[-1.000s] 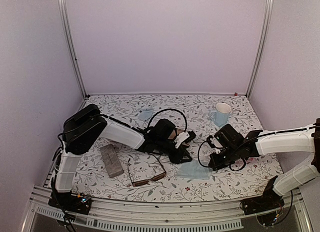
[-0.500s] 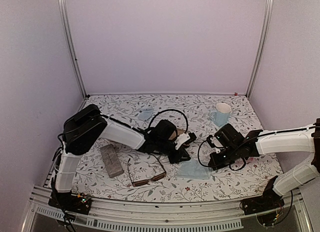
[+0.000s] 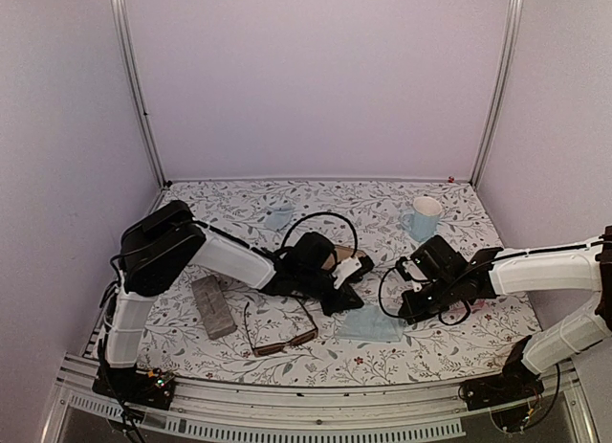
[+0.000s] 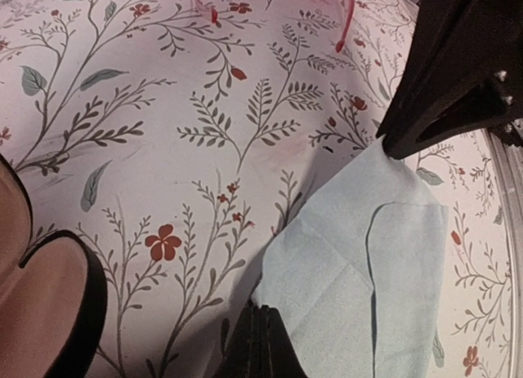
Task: Organize the sunglasses
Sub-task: Pick up the corner of the glasses cleaning cloth from the center of the board, then fold the glasses cleaning cloth at the center of the board.
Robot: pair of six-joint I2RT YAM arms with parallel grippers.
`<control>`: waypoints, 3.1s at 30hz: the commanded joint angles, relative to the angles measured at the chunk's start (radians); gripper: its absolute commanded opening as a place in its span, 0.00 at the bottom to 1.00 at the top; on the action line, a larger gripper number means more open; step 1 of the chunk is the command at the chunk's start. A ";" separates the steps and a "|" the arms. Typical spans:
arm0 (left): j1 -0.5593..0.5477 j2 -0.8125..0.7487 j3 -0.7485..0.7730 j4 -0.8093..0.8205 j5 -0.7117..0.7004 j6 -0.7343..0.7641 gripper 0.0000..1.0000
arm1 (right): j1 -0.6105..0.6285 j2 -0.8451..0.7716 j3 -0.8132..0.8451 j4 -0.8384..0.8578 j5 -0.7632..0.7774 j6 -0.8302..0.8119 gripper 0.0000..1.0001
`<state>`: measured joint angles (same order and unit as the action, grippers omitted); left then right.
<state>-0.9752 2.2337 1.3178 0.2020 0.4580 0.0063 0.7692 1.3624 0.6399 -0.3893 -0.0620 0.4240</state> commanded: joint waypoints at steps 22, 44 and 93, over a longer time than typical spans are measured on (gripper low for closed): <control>-0.057 -0.506 -0.318 0.151 -0.181 -0.207 0.00 | 0.026 -0.286 0.145 -0.075 -0.120 -0.161 0.00; -0.152 -0.524 -0.383 0.245 -0.316 -0.175 0.00 | 0.100 -0.321 0.113 -0.101 -0.052 -0.117 0.00; 0.009 -0.210 -0.258 0.228 -0.223 -0.158 0.00 | -0.024 0.045 0.145 0.025 0.081 -0.107 0.00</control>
<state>-0.9878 2.0022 1.0420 0.4305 0.2005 -0.2062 0.7525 1.3849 0.7578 -0.3973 0.0120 0.3744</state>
